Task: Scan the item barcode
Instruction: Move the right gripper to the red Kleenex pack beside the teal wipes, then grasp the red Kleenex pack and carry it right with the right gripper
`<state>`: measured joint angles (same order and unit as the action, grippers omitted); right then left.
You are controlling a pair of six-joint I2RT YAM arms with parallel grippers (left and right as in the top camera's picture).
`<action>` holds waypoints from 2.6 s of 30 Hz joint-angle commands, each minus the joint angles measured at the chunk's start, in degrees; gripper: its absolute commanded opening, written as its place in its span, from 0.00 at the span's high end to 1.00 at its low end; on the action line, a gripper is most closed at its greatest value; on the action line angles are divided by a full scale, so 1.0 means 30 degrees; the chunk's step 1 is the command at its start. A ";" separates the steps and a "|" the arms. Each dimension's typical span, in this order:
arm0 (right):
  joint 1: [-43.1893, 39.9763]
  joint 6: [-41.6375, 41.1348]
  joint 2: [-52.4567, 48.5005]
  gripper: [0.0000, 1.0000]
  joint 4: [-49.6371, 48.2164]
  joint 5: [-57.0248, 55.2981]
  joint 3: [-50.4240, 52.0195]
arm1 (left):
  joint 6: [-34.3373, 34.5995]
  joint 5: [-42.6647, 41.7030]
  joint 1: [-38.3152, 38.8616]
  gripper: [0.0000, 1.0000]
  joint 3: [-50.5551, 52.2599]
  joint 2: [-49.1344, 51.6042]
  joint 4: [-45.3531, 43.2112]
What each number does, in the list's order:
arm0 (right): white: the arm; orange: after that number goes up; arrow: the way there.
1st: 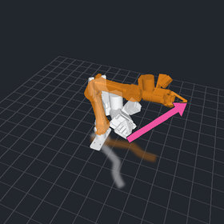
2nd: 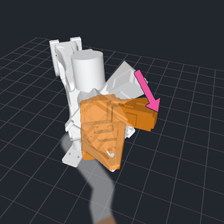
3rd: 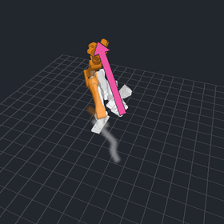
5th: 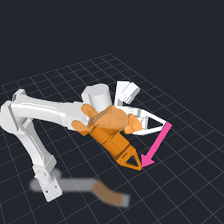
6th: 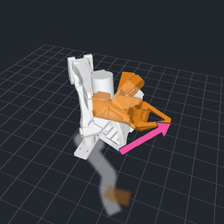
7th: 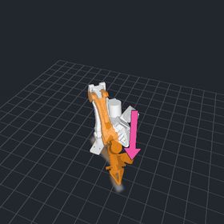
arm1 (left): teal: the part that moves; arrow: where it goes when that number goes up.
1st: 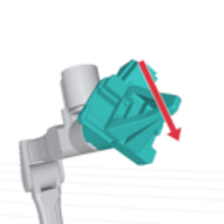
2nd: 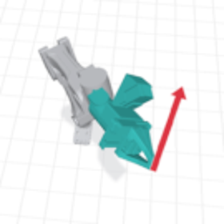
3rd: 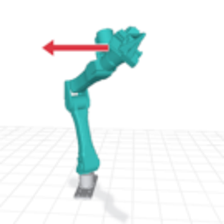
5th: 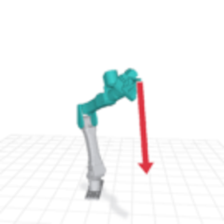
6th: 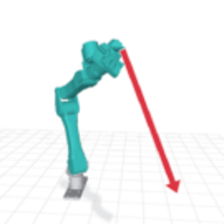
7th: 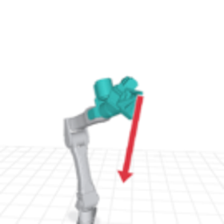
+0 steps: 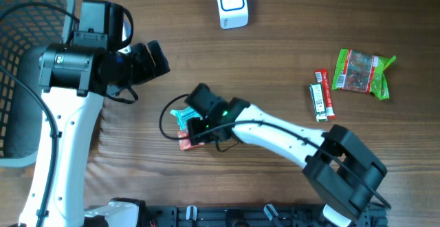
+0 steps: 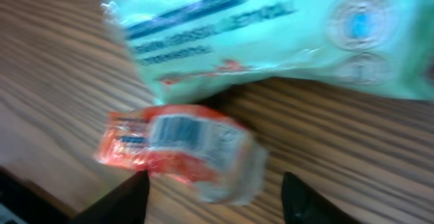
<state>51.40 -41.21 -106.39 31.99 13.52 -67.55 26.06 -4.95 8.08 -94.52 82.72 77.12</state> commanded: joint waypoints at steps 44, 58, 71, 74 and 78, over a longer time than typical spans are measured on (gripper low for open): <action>0.0095 1.3996 0.0277 0.41 0.1719 -0.4342 0.0058 | 0.0015 0.0117 -0.0109 0.00 -0.0124 -0.0015 0.0007; -0.5005 1.1759 0.0284 0.33 0.3293 -1.1009 0.1851 | 0.0015 0.0109 -0.0109 0.00 -0.0124 -0.0015 0.0007; -0.8524 1.2240 0.0860 0.25 0.4903 -0.5734 -0.2302 | 0.0015 0.0117 -0.0109 0.00 -0.0124 -0.0015 0.0007; -0.8517 1.0761 0.0860 0.36 0.7482 -0.4218 -0.2280 | 0.0015 0.0117 -0.0109 0.00 -0.0124 -0.0015 0.0007; -0.8517 0.9967 0.0852 0.90 0.8743 -0.2200 -0.1282 | 0.0015 0.0109 -0.0109 0.00 -0.0124 -0.0015 0.0007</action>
<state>25.71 -6.85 -104.33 58.00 1.08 -73.71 26.06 -4.95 8.08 -94.52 82.72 77.12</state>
